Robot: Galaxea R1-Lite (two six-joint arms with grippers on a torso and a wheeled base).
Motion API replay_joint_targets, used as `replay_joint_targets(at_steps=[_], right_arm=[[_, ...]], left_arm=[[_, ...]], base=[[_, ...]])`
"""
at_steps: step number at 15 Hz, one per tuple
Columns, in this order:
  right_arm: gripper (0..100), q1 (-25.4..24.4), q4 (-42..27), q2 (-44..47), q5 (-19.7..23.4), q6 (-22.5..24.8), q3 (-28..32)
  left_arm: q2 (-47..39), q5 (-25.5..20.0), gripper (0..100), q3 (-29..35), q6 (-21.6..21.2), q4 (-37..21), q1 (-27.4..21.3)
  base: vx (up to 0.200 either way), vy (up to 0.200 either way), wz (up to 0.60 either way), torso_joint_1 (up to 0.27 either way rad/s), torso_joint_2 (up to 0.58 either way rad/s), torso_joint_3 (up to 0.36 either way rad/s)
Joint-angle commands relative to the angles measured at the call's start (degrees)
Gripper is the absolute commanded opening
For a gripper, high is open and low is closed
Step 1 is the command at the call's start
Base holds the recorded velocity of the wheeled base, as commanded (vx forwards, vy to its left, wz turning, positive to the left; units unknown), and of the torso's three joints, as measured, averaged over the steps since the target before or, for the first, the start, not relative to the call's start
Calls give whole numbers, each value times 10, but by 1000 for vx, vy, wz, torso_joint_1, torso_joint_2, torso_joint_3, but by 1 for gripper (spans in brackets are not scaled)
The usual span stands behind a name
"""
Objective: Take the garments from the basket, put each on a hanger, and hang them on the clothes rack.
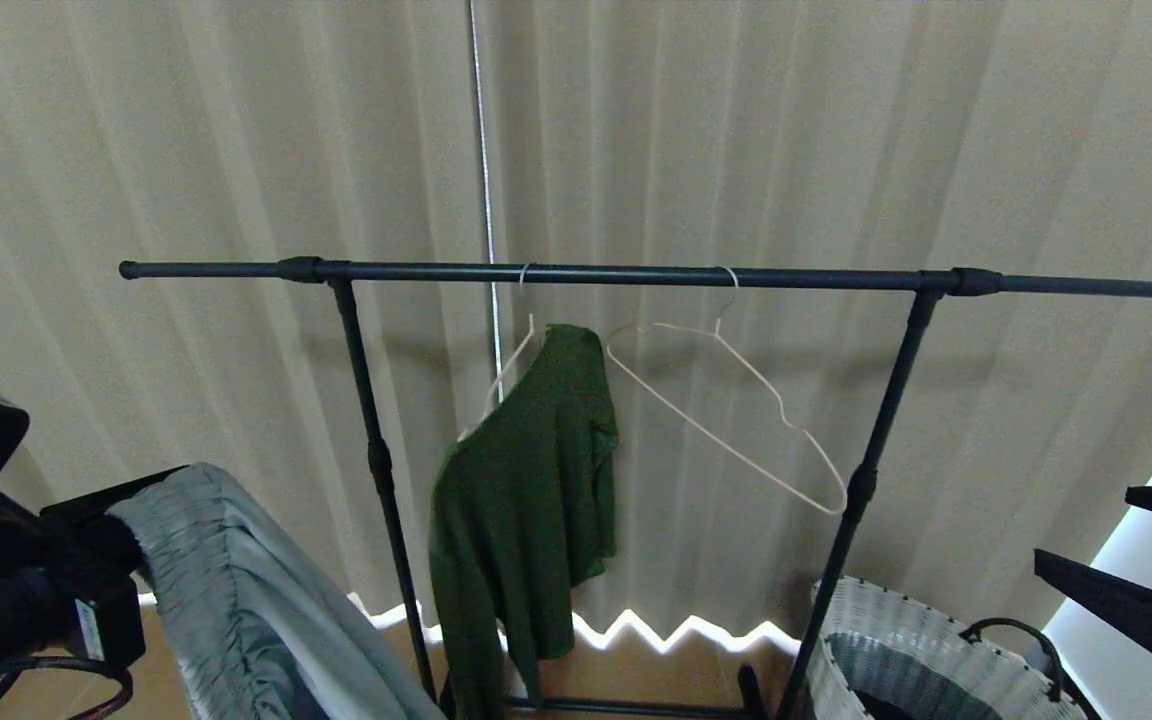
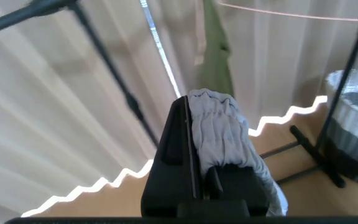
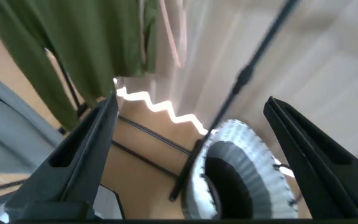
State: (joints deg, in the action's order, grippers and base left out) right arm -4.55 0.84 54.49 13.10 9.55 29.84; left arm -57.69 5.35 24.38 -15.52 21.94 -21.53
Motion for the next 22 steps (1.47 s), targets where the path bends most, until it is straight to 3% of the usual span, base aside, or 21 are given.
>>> replay_joint_targets(at_steps=[1, 7, 12, 19, 22], right_arm=[[100, 0, 0, 1, 1, 0, 0], [100, -2, 1, 4, 0, 0, -5], [100, -2, 1, 6, -1, 4, -4], [100, -1, -1, 5, -2, 17, -4], [100, -2, -2, 5, -2, 17, -5]], left_arm=[[-1, 0, 0, -4, -7, 0, 0], [5, 0, 0, -19, -15, 0, -1], [4, 1, 0, -28, 2, 0, 0], [6, 1, 0, -33, 4, 0, 0], [12, 0, 0, -57, 4, 1, 0]], base=[[0, 200, 0, 2, 2, 2], [0, 0, 0, 0, 0, 0], [0, 0, 0, 0, 0, 0], [200, 0, 0, 2, 1, 4], [0, 0, 0, 0, 0, 0]])
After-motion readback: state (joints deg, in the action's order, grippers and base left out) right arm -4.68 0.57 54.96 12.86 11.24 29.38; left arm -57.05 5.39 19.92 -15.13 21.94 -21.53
